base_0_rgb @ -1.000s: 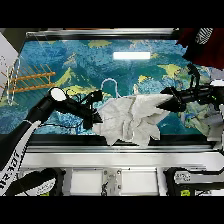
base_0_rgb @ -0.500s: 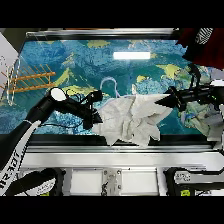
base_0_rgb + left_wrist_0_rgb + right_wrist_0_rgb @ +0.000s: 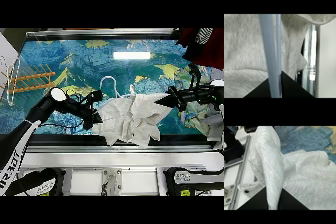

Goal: Fold the clothes and pants, and hang the long-sleeved shirts on hangers.

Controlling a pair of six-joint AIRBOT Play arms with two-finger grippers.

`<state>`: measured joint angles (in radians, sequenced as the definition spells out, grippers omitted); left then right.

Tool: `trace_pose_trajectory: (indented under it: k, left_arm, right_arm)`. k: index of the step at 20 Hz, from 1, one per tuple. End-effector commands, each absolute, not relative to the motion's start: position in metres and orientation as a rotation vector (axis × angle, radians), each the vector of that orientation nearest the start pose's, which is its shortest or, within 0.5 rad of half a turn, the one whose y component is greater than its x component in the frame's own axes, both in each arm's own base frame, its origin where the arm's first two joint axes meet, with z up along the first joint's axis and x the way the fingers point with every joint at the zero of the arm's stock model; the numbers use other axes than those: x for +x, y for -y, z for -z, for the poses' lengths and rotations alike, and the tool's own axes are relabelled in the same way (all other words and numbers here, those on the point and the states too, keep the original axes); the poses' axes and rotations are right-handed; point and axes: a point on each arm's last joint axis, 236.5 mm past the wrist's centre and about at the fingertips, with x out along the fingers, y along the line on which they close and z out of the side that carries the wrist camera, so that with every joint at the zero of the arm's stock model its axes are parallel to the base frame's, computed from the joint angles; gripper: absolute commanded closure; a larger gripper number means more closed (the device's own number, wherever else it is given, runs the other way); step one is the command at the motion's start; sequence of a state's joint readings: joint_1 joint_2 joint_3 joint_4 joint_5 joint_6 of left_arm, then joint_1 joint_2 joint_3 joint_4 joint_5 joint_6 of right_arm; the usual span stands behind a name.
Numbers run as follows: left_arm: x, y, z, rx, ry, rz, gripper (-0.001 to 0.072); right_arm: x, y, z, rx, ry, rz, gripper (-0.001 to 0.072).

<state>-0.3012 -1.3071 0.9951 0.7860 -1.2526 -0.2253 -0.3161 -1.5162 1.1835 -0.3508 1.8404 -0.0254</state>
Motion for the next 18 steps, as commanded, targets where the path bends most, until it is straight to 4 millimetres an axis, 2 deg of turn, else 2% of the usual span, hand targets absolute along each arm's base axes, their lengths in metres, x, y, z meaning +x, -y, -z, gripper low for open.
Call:
trace_pose_trajectory:
  k: [1, 2, 3, 4, 9, 12, 14, 16, 18]
  left_arm:
    - [0.271, 0.248, -0.004, 0.470, -0.856, 1.462, 0.0682]
    - [0.272, 0.248, -0.004, 0.468, -0.856, 1.461, 0.0555]
    - [0.273, 0.247, -0.004, 0.467, -0.856, 1.454, 0.0284]
    - [0.278, 0.248, -0.004, 0.454, -0.860, 1.425, 0.0197]
    - [0.285, 0.247, -0.004, 0.397, -0.897, 1.363, 0.0195]
    - [0.294, 0.235, -0.004, 0.260, -0.993, 1.253, 0.0196]
    - [0.303, 0.221, -0.007, 0.158, -1.049, 1.161, 0.0196]
    - [0.313, 0.207, -0.022, 0.110, -1.030, 1.086, 0.0196]
    - [0.321, 0.193, -0.045, 0.112, -0.966, 1.037, 0.0196]
  right_arm:
    - [0.334, -0.117, -0.105, 0.118, -0.496, -1.540, 0.0690]
    - [0.336, -0.117, -0.104, 0.116, -0.496, -1.530, 0.0690]
    - [0.339, -0.117, -0.103, 0.112, -0.496, -1.517, 0.0690]
    - [0.341, -0.116, -0.102, 0.109, -0.496, -1.506, 0.0691]
    - [0.342, -0.116, -0.102, 0.108, -0.496, -1.501, 0.0692]
    - [0.343, -0.117, -0.103, 0.111, -0.491, -1.500, 0.0694]
    - [0.347, -0.119, -0.111, 0.134, -0.452, -1.496, 0.0695]
    - [0.353, -0.121, -0.126, 0.172, -0.387, -1.489, 0.0695]
    - [0.360, -0.123, -0.144, 0.219, -0.309, -1.477, 0.0696]
